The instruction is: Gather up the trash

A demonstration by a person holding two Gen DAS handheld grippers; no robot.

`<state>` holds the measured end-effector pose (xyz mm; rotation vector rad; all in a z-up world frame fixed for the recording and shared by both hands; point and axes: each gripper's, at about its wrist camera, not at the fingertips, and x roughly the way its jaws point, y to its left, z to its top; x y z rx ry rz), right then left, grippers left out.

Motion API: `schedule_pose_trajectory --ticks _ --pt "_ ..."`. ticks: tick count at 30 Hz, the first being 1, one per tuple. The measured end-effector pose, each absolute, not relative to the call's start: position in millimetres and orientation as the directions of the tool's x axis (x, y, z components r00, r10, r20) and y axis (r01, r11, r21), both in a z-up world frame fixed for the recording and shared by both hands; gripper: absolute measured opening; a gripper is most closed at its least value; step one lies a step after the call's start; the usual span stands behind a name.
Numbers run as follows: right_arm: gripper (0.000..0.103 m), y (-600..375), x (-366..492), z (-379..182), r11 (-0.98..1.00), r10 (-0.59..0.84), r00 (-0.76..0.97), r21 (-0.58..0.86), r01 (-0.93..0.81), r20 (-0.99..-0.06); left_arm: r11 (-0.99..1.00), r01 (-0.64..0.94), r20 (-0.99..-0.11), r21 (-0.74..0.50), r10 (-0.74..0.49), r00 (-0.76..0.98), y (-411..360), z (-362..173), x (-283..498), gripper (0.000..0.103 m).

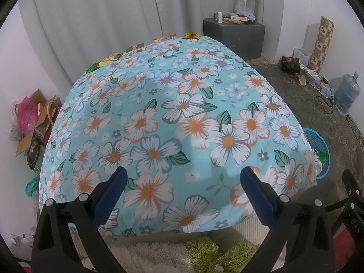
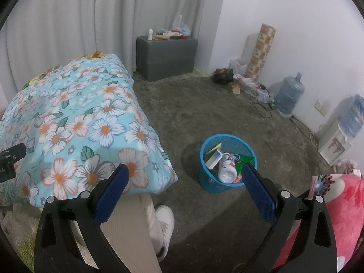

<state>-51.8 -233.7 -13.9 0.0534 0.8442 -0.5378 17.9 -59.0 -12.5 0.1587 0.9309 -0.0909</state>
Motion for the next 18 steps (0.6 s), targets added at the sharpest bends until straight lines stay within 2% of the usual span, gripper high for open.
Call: schedule_pose_trajectory --ticks 18 --pt "0.095 -233.3 -52.1 -14.1 0.866 -0.431 0.540 -0.163 0.473 -0.723 0.985 0.144 -0.806 0.099 -0.006 0.592 -59.9 -12.4 19.2 0.097"
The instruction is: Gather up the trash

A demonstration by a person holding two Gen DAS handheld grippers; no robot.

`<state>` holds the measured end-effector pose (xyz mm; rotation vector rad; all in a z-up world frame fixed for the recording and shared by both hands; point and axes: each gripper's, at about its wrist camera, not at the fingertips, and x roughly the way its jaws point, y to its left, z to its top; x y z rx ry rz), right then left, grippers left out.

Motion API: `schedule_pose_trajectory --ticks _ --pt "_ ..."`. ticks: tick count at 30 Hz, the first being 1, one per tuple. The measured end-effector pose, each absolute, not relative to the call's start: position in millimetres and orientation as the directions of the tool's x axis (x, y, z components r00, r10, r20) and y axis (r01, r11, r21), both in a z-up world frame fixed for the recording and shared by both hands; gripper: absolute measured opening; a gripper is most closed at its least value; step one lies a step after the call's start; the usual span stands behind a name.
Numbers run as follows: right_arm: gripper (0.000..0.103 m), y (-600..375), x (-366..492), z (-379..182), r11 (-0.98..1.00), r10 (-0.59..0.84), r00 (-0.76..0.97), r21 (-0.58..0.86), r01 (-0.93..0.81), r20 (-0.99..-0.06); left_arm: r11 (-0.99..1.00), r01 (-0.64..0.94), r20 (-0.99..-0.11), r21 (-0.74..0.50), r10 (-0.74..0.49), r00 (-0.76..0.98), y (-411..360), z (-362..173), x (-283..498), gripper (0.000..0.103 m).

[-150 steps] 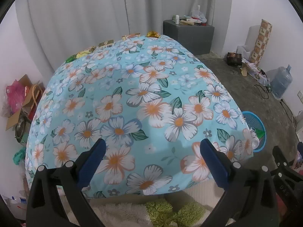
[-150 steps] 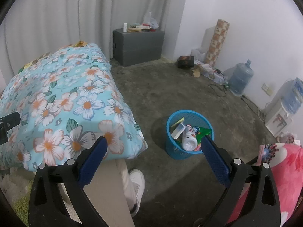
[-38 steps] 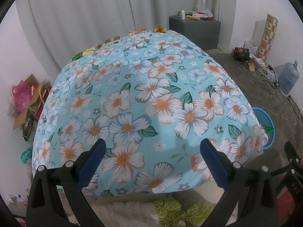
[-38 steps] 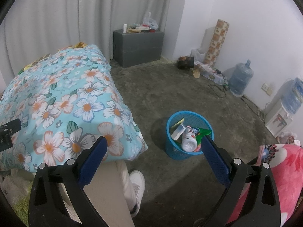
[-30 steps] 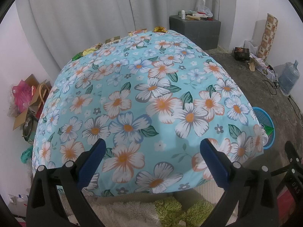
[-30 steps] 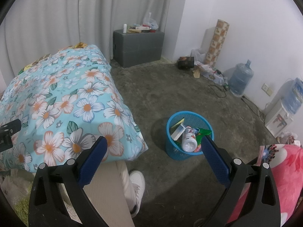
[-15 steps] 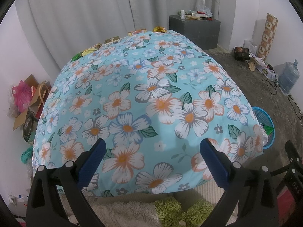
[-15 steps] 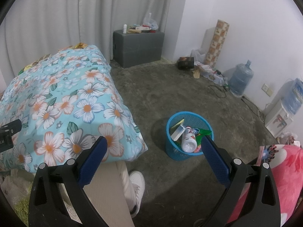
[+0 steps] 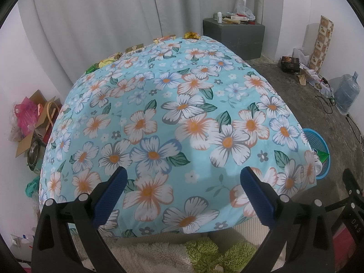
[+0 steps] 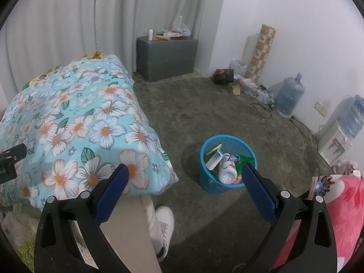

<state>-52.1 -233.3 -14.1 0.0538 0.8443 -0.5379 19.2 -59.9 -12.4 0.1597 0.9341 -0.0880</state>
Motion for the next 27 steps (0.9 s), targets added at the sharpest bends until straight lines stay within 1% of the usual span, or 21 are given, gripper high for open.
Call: schedule_pose_trajectory --ticks 27 --pt "0.095 -233.2 -52.6 -14.2 0.865 -0.432 0.539 -0.163 0.475 -0.723 0.984 0.148 -0.806 0.102 -0.005 0.592 -58.9 -13.4 18.7 0.097"
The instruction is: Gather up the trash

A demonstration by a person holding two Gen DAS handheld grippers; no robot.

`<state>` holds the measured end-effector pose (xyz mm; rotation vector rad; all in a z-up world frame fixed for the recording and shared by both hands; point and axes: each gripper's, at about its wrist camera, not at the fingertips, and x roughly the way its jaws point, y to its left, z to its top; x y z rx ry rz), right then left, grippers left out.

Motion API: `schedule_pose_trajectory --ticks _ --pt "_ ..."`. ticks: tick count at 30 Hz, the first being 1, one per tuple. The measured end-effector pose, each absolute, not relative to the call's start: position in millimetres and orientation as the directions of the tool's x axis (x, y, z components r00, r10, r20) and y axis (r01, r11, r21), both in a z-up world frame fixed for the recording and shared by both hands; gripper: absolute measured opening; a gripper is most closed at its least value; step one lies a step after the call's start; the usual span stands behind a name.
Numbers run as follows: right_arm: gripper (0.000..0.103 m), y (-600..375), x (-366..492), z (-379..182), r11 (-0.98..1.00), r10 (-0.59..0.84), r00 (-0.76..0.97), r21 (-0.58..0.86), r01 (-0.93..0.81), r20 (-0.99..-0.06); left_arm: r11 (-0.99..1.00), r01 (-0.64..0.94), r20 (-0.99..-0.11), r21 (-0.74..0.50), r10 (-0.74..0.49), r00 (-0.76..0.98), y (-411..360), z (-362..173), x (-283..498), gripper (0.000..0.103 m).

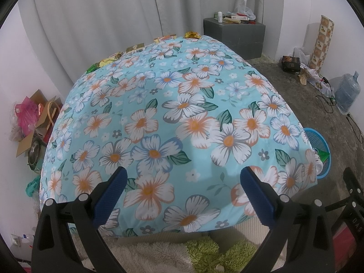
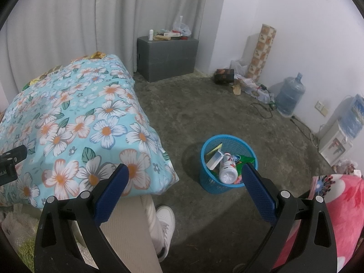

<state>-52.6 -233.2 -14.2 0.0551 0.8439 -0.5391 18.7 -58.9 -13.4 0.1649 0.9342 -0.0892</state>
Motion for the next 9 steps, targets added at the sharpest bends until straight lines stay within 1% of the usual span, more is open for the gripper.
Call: schedule_pose_trajectory --ticks 9 --pt "0.095 -232.7 -52.8 -14.3 0.865 -0.432 0.539 -0.162 0.475 -0.723 0.983 0.150 -0.808 0.105 -0.004 0.589 -56.6 -14.3 18.1 0.097"
